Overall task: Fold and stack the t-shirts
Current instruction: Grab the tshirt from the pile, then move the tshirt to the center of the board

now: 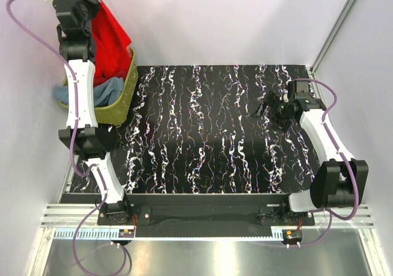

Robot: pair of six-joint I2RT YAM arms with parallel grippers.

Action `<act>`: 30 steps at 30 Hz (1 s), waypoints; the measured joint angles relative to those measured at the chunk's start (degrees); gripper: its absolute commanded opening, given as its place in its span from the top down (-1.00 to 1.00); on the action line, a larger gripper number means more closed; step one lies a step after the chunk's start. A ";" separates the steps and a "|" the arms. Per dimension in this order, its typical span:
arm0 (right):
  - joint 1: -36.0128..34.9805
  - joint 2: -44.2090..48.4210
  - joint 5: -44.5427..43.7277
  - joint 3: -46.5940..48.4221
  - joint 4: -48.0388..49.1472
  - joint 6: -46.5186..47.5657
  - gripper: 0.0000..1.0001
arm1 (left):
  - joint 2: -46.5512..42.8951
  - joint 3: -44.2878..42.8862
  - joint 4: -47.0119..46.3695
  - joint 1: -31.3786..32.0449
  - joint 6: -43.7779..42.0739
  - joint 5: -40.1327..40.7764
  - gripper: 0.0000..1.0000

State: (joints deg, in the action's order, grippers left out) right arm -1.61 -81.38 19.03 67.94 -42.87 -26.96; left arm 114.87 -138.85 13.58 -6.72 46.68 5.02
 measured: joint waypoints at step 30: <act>-5.92 10.01 9.64 -3.87 -0.31 -2.21 -0.99 | -35.85 26.27 -3.50 33.20 6.21 -7.21 0.76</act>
State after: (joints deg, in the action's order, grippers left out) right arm -7.53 -71.37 28.67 64.07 -43.18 -29.17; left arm 79.02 -112.57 10.09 26.48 52.88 -2.20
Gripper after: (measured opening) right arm 0.994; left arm 0.058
